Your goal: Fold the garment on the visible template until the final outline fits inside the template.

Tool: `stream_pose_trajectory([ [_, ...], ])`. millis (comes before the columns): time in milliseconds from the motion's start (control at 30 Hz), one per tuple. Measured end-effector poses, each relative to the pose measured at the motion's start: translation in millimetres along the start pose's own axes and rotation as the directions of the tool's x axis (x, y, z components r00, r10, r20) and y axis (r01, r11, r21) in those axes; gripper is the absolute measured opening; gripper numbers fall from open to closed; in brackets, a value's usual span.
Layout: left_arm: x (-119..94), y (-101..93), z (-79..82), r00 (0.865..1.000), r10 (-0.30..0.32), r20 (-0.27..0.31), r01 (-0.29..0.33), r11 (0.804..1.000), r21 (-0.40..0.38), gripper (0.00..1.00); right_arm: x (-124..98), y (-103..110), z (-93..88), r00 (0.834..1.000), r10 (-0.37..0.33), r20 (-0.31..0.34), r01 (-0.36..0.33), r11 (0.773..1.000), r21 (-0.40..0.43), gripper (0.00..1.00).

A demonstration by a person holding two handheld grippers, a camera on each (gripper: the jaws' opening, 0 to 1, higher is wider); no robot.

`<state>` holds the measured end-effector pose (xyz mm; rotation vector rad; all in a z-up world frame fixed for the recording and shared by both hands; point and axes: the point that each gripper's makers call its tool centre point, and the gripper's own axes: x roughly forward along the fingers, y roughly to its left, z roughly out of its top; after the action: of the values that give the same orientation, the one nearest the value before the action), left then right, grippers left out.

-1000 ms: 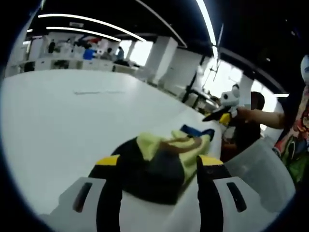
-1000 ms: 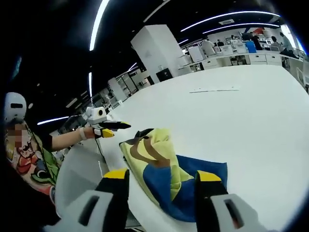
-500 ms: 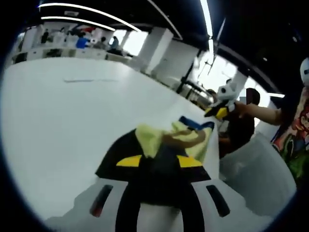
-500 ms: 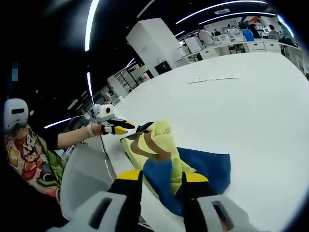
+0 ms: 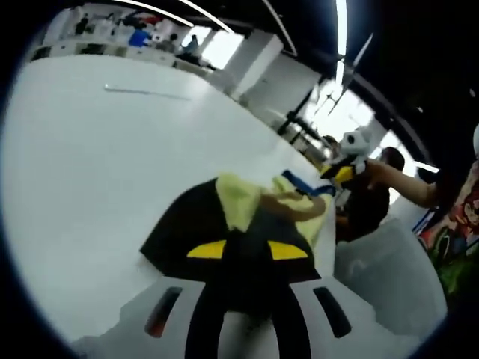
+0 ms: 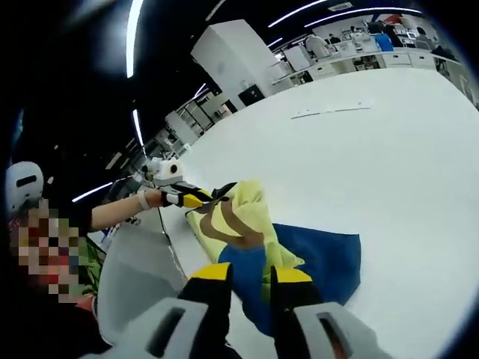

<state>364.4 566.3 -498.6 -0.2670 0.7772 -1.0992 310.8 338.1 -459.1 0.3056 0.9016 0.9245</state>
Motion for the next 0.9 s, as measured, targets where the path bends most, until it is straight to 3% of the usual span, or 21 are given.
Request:
stream_pose_trajectory([
  [267, 3, -5.3, -5.0, 0.999, -0.031, -0.028, 0.031, 0.999, -0.014, 0.18, 17, -8, -13.4, 0.996, -0.004, -0.092, 0.005, 1.0, 0.011, 0.15],
  [400, 2, -6.1, -5.3, 0.999, -0.032, -0.031, 0.032, 0.999, -0.013, 0.17, 21, -6, -17.4, 0.992, 0.027, -0.125, -0.02, 0.998, 0.055, 0.02],
  [900, 7, -3.4, -11.0, 0.997, -0.044, -0.067, 0.043, 0.999, -0.013, 0.12, 10, -1, -9.5, 0.999, 0.015, -0.052, -0.013, 0.999, 0.034, 0.0],
])
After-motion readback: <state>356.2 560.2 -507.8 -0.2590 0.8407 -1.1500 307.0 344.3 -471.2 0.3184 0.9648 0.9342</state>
